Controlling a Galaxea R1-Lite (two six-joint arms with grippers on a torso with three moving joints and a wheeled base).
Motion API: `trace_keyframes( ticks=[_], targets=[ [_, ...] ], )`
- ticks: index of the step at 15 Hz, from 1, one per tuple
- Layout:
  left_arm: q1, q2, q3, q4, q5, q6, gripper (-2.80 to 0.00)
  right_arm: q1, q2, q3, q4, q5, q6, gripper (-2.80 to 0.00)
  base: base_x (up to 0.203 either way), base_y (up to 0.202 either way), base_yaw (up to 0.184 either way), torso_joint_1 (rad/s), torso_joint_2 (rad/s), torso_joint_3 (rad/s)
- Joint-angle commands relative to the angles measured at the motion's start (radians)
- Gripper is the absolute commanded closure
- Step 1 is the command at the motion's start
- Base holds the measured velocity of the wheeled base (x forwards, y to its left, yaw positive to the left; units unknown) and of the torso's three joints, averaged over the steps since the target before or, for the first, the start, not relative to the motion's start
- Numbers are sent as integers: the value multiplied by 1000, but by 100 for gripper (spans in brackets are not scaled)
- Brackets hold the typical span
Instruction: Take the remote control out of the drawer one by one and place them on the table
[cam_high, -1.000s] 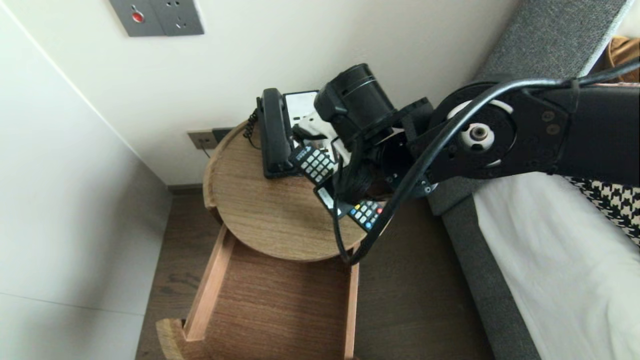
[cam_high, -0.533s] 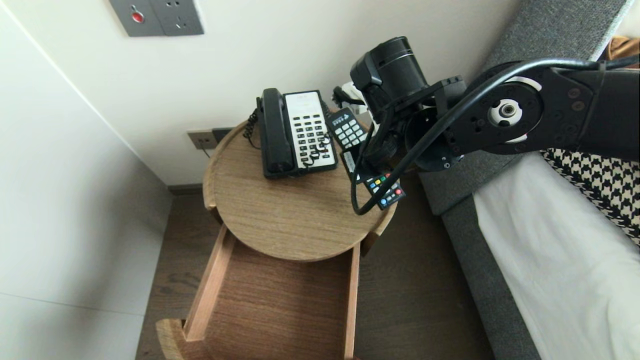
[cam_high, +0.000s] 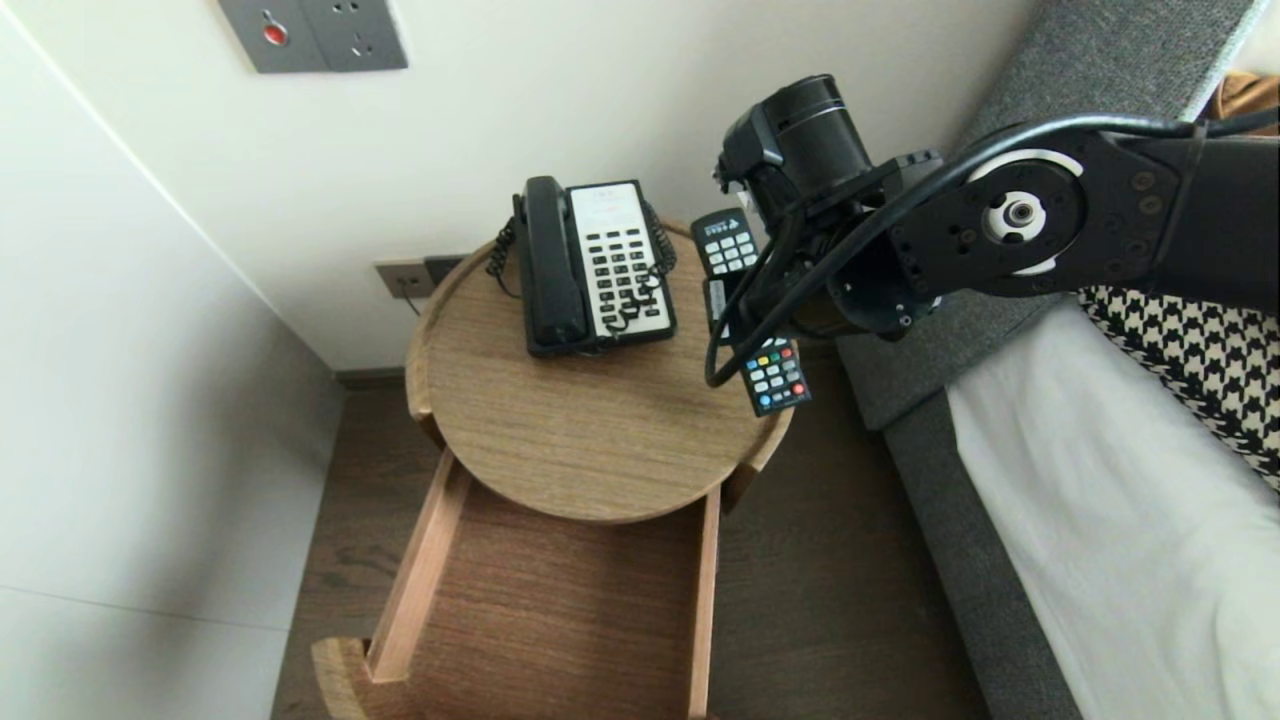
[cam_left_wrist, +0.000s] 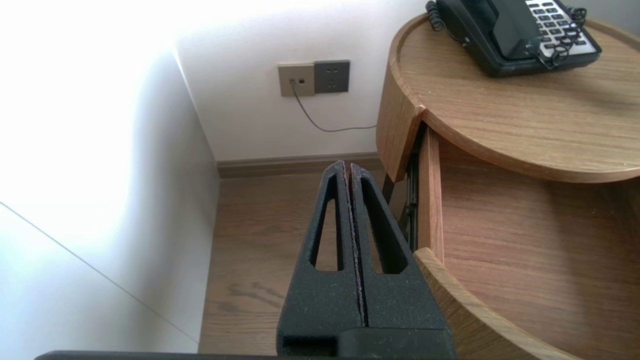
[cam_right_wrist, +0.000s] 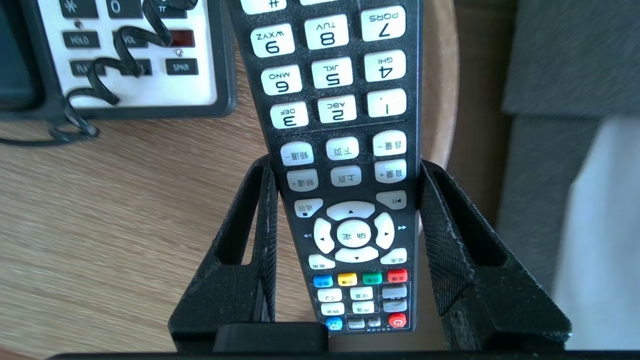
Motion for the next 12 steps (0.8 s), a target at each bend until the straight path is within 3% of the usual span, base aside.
trace_keyframes(
  ticks=[1, 5, 12],
  targets=[
    [0, -3, 40, -2, 0, 0, 0, 2, 10, -1, 4, 3, 33, 0, 0, 0, 0, 0, 0, 0],
    [0, -3, 40, -2, 0, 0, 0, 15, 10, -14, 3, 80, 174, 0, 0, 0, 0, 0, 0, 0],
    [0, -3, 40, -2, 0, 0, 0, 1, 30, -14, 5, 87, 335, 0, 0, 0, 0, 0, 0, 0]
  ],
)
